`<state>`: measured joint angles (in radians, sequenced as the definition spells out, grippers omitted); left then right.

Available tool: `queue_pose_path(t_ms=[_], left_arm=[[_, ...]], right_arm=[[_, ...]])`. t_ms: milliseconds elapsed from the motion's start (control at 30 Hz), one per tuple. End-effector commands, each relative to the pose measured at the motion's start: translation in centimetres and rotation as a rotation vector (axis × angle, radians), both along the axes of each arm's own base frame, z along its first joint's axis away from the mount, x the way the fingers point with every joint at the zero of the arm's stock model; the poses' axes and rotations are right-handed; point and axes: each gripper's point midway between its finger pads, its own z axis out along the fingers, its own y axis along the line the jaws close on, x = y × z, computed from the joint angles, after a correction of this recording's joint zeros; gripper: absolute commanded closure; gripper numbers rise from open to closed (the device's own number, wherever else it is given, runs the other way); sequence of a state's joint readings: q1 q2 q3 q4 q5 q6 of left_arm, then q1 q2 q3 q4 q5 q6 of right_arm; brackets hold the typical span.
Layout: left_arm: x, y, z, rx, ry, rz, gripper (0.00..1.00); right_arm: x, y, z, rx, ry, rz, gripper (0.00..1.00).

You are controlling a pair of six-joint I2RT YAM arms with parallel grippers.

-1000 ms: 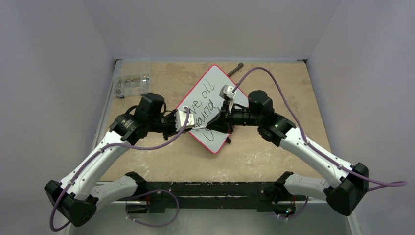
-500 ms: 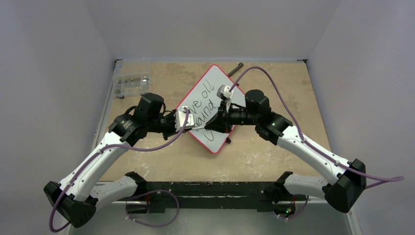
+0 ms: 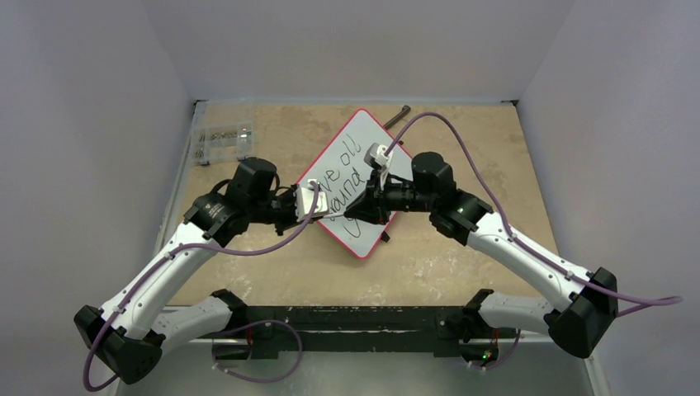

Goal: Write a sentence on the whiteboard
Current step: Insert the whiteboard marker without the cap into the pen cap.

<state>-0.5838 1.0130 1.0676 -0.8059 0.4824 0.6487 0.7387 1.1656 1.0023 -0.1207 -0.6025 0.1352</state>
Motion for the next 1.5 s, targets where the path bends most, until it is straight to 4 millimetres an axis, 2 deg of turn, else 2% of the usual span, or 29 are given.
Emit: queue_pose_path(t_ms=[0,433,1167,1467], left_arm=[[0.0,-0.5,0.8,-0.027,-0.044,-0.031,1.00],[0.0,-0.5,0.9,-0.027,-0.044,-0.029,1.00],[0.5,-0.6,0.6,-0.016,-0.025,-0.010,1.00],[0.5,-0.7,0.7,-0.020,-0.023,-0.007,1.00]], right_arm=[[0.7,-0.5,3.8,0.048,-0.106,-0.050,1.00],[1.0,-0.8,3.5,0.037,-0.109,-0.074,1.00],[0.9,0.1,3.7,0.059,-0.092,-0.037,1.00],[0.8,0.3,2.6,0.045,-0.069,-0.024,1.00]])
